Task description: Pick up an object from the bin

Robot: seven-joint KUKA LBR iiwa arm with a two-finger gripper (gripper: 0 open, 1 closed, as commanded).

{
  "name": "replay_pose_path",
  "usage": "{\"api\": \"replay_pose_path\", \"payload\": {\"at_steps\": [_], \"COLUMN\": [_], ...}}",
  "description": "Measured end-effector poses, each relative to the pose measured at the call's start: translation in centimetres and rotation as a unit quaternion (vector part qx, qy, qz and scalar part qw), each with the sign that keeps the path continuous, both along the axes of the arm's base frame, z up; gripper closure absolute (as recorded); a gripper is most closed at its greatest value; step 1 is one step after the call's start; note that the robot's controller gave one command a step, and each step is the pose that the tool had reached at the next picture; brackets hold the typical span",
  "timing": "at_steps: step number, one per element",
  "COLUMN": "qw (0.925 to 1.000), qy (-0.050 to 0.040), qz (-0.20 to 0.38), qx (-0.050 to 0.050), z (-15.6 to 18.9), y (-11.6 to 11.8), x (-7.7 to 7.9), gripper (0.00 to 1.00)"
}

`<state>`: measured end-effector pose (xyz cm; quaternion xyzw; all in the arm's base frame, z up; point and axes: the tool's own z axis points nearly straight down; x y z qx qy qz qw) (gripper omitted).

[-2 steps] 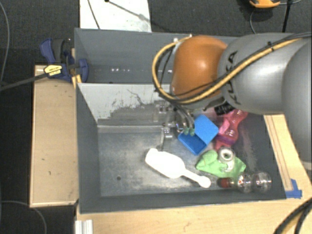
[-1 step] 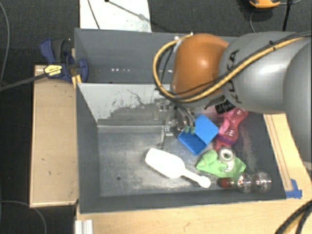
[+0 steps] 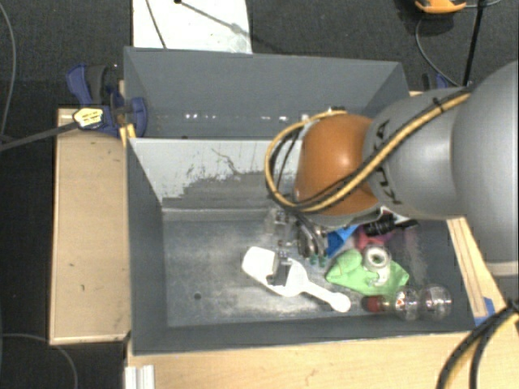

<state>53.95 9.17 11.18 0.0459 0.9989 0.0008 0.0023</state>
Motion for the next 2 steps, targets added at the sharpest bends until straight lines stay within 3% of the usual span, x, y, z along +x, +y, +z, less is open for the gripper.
{"api": "replay_pose_path", "payload": {"at_steps": [1,2], "qw": [0.9999,0.9983], "qy": [0.0028,0.0012], "qz": [-0.014,-0.058], "qx": [-0.001,0.0], "z": [-0.57,-0.23], "y": [-1.55,-2.33], "x": [-1.93,-2.58], "gripper": [0.0,0.0]}}
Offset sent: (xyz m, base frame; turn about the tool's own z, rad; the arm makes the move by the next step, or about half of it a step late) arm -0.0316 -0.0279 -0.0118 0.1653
